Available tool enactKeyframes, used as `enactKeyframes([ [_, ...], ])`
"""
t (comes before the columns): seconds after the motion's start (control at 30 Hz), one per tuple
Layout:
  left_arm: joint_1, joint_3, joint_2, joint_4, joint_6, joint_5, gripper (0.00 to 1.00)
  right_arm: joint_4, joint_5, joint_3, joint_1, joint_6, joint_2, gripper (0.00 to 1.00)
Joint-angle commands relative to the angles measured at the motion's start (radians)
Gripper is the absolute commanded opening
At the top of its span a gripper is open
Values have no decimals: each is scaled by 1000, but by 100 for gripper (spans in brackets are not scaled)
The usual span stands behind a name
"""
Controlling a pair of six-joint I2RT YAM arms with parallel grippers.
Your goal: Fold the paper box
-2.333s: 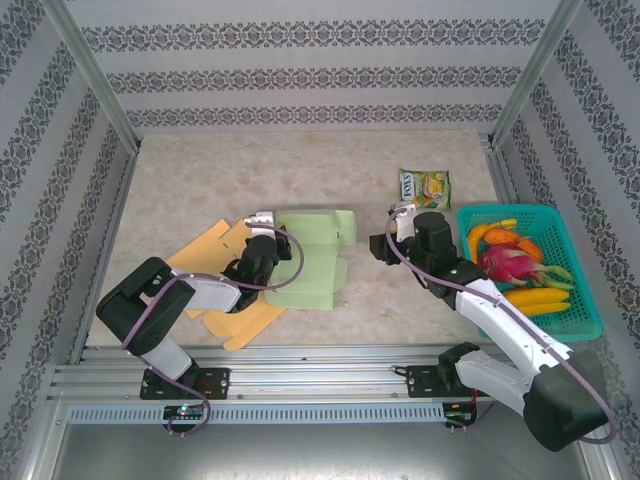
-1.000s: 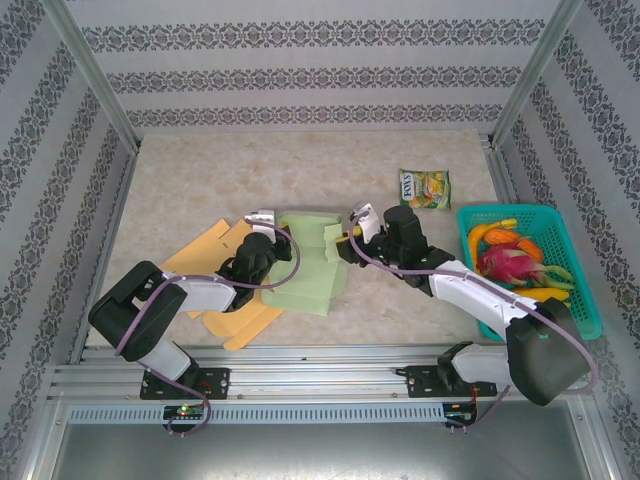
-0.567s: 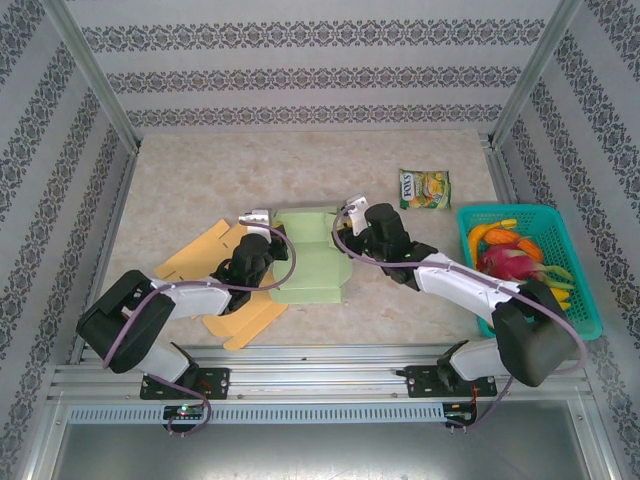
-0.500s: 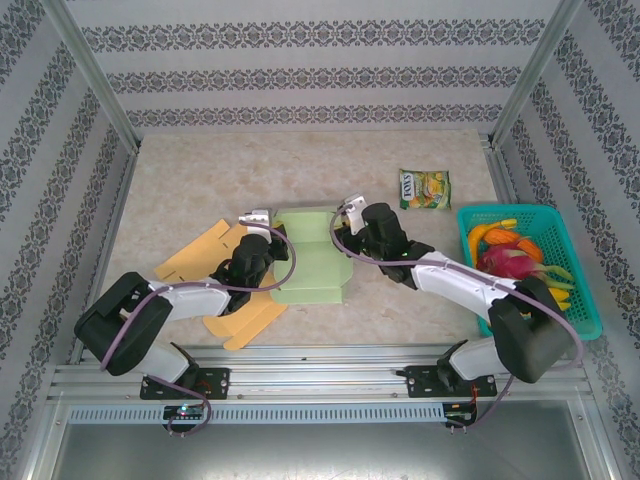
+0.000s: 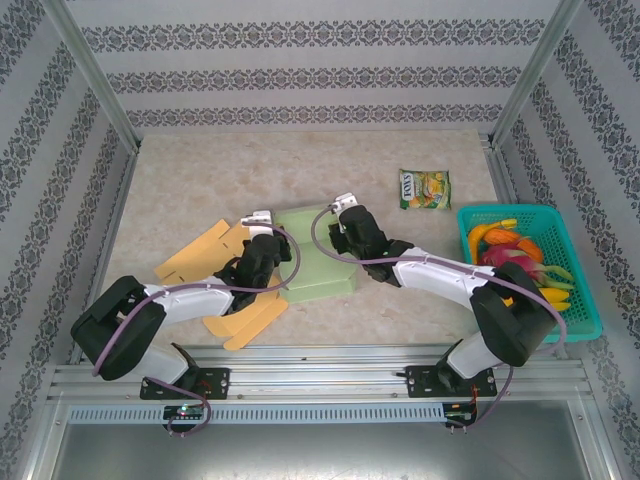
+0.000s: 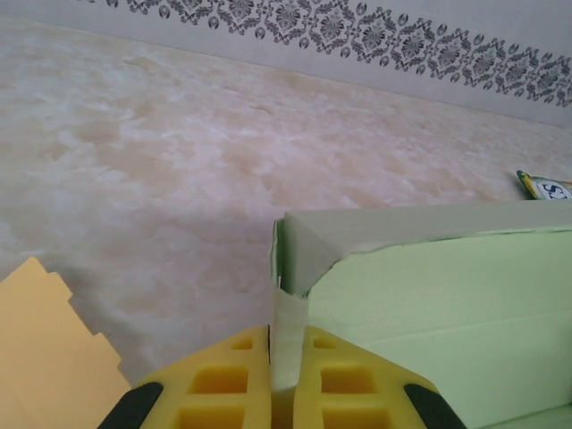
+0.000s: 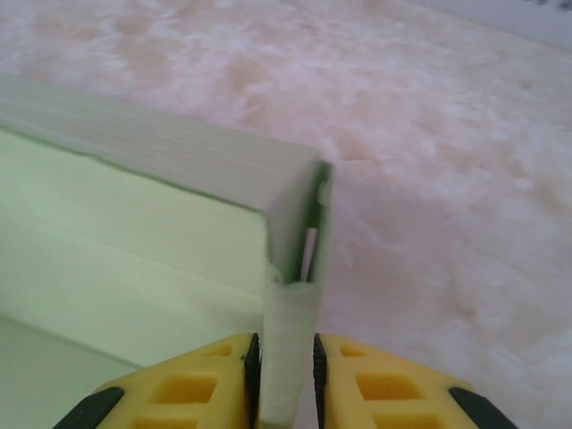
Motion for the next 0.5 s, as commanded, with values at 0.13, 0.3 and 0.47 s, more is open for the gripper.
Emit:
enactKeyframes([
  [0.13, -15, 58, -12, -204, -91, -242, 0, -91, 425, 8, -15, -19, 23, 27],
  [0.3, -19, 76, -2, -210, -90, -240, 0, -89, 432, 6, -17, -51, 28, 29],
  [0.47, -34, 80, 10, -164, -68, -206, 0, -8, 189, -20, -29, -47, 25, 31],
])
